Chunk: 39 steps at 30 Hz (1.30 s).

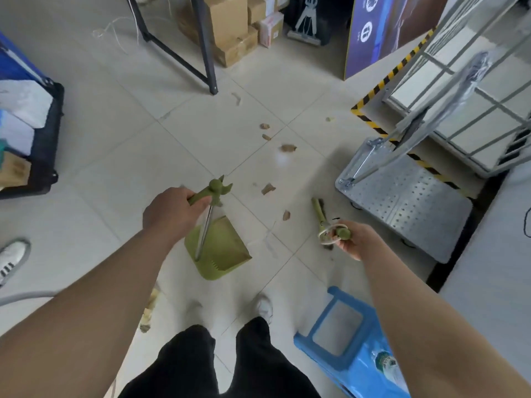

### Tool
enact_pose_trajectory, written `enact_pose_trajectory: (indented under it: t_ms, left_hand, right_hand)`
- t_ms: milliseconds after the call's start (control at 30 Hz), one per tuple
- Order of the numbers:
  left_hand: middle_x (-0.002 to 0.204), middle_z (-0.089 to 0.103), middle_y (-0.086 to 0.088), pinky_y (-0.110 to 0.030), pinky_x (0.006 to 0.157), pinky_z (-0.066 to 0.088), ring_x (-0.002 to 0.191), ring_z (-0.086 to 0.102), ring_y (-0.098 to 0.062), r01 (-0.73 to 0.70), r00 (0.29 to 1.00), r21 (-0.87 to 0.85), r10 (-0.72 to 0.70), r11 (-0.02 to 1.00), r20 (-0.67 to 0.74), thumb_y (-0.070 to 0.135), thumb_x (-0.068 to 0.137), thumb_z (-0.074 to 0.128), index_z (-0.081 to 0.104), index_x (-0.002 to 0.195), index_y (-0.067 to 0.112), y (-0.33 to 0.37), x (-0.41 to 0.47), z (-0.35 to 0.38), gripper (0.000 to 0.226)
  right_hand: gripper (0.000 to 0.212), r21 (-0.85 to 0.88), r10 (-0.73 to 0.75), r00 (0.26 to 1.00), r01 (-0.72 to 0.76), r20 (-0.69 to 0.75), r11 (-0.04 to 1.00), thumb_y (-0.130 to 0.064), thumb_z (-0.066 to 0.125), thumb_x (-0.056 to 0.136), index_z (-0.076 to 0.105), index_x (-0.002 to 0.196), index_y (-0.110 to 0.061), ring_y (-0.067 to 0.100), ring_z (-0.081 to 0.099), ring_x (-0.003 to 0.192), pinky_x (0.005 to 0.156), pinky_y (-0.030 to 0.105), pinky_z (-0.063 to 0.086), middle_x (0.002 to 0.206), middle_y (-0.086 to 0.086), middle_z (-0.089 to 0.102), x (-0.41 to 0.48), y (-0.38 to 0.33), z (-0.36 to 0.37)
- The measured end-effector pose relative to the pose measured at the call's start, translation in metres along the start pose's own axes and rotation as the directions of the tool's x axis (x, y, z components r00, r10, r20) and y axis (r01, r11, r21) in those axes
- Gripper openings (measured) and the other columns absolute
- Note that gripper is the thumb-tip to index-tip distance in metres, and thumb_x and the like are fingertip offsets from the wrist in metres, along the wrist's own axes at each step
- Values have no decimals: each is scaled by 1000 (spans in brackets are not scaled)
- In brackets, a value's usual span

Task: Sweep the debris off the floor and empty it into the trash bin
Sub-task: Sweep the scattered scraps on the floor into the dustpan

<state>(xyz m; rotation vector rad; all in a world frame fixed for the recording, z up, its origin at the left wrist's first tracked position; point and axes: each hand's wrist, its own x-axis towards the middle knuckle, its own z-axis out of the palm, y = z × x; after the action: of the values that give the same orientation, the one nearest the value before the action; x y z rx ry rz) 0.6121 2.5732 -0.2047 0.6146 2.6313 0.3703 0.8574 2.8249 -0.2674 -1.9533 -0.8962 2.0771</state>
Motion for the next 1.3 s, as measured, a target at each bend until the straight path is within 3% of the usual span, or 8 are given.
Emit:
enact_pose_trajectory:
  t_ms: [133,233,467,600,800,933,1100,1300]
  left_hand:
    - [65,61,1,-26,53,34,63,56,-20,100,995,-34,-101,994,-23,54,92,53,67,76,23,-15,-18,2,38]
    - [61,58,2,-26,52,33,59,54,-18,147,987,-62,-151,987,-51,54,92,51,65,72,21,-30,-32,2,41]
    - [55,52,2,-26,51,30,54,49,-18,219,970,-125,-229,968,-77,54,92,52,56,61,18,-78,-72,-2,48]
    - [57,52,1,-27,53,31,57,50,-22,258,961,-166,-271,952,-56,52,92,52,57,64,14,-111,-107,-6,47]
    - [64,59,-2,-28,57,37,64,55,-25,298,949,-182,-311,937,-45,50,93,51,60,68,13,-158,-150,-15,45]
    - [72,68,-2,-30,61,42,73,63,-26,311,945,-182,-323,933,-40,50,92,53,65,73,17,-181,-170,-18,40]
    - [63,63,1,-26,54,36,63,58,-21,349,930,-193,-363,917,-47,49,90,56,63,67,19,-205,-190,-17,38]
    - [54,52,3,-25,51,31,53,49,-17,392,913,-201,-406,898,-33,49,91,55,58,61,20,-227,-208,-14,41]
  right_hand:
    - [9,-111,27,994,-15,103,994,11,52,88,52,83,3,13,56,35,37,19,50,74,17,52,5,8,27]
    - [6,-232,40,990,-7,136,973,10,58,86,55,89,6,14,56,34,32,19,44,74,17,54,-1,22,42]
    - [21,-391,114,973,-28,200,920,9,67,79,56,97,9,25,60,52,43,28,54,85,24,58,-38,86,82]
    - [21,-475,185,951,-47,248,879,8,66,78,60,98,11,22,61,47,41,24,51,81,24,61,-72,131,101]
    - [4,-379,157,942,-34,297,925,10,63,78,60,81,9,25,60,53,42,23,47,80,26,61,-107,156,109]
    - [2,-280,106,947,-17,303,960,7,59,81,59,82,8,25,57,58,39,21,42,78,25,61,-119,160,90]
    - [8,-268,58,978,-1,202,963,11,57,82,55,75,9,24,55,41,36,19,45,75,26,57,-122,172,82]
    - [6,-243,106,979,-61,177,968,14,56,84,55,83,8,28,54,59,36,23,49,84,26,53,-122,192,105]
